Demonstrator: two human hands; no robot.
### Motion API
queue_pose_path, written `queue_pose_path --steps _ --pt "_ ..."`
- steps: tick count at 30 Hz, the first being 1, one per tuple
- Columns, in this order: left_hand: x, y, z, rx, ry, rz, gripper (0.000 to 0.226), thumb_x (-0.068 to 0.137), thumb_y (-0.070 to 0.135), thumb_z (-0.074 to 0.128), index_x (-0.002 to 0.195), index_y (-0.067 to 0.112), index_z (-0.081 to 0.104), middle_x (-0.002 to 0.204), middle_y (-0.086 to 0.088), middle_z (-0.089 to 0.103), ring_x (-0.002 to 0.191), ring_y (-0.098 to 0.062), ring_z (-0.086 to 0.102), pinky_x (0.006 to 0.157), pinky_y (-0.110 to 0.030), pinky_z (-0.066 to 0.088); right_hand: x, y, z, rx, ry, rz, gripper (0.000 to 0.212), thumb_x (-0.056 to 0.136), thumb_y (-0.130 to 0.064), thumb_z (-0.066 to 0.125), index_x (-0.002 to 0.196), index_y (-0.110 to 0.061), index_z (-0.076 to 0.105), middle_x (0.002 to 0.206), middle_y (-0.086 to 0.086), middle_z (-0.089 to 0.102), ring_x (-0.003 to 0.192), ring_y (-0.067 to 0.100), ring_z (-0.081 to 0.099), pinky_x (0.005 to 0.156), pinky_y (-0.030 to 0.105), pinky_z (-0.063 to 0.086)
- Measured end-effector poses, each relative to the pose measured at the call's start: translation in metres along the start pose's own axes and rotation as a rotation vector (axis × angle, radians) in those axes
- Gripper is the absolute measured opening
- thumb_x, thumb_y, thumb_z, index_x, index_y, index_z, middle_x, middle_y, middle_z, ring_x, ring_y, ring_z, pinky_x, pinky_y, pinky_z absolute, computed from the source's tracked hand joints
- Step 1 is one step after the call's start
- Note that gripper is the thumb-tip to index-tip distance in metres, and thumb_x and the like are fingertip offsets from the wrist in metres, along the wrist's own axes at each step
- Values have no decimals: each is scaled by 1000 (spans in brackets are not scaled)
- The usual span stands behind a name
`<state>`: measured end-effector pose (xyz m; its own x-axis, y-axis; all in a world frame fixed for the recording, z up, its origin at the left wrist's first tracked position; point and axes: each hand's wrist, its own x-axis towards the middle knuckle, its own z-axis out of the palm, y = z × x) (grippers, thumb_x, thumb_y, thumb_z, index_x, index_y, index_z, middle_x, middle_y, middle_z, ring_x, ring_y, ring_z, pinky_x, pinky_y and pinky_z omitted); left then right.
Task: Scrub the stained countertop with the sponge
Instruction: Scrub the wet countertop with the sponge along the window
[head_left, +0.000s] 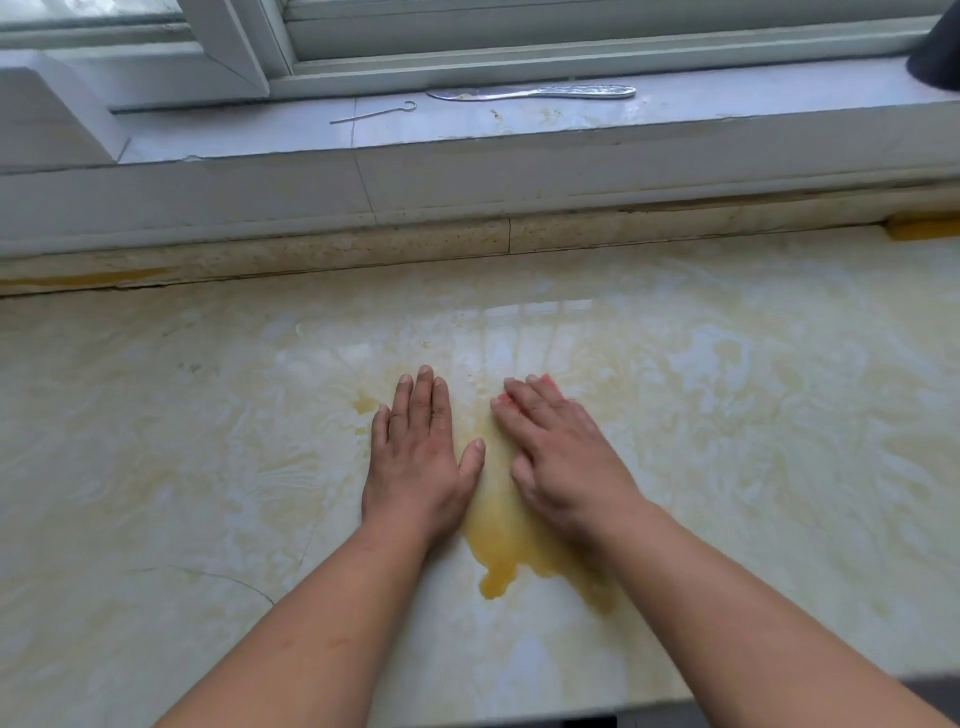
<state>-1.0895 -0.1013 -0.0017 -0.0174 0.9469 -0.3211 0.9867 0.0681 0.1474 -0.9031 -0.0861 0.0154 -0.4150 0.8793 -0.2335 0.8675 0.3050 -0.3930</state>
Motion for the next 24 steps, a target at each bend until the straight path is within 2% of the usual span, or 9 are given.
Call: queue_pose_path --steps 4,7,12,15,20,24 --pt "-1 0 -4 -11 -22 13 82 105 59 16 163 14 -22 167 -1 -38 154 -20 -35 128 -46 -14 -43 50 -8 6 91 124 73 84 -36 34 157 -31 31 168 -8 15 156 16 3 126 45 11" --pt "0 1 -5 -17 -36 24 81 107 57 17 162 14 -23 167 -2 -38 154 -22 -35 128 -47 -14 -94 72 -1 8 133 48 70 82 -32 38 151 -26 43 163 -2 32 154 24 18 123 46 21" --pt "-4 -4 -5 -35 -20 51 79 108 57 19 164 15 -18 168 -2 -35 155 -21 -33 128 -43 -15 -166 48 26 37 181 -108 64 86 -23 45 149 -18 47 163 -2 32 153 27 23 118 47 28" --pt "-10 -8 -5 -43 -14 58 78 108 55 20 164 16 -17 168 -2 -35 155 -20 -32 127 -41 -16 -182 25 50 60 258 -119 65 82 -20 48 147 -13 50 162 3 35 151 31 29 112 53 34" --pt "-15 -13 -2 -11 -11 39 79 107 56 18 164 16 -18 168 -3 -36 154 -20 -34 127 -44 -17 -178 -10 73 74 309 -59 69 79 -20 48 148 -12 48 163 6 31 152 32 24 111 57 34" --pt "-13 -12 -1 -16 3 39 80 107 57 19 164 16 -18 169 -3 -34 155 -20 -32 127 -44 -17 -138 -39 76 39 262 -7 73 81 -25 43 152 -14 42 167 3 20 156 28 10 118 51 21"
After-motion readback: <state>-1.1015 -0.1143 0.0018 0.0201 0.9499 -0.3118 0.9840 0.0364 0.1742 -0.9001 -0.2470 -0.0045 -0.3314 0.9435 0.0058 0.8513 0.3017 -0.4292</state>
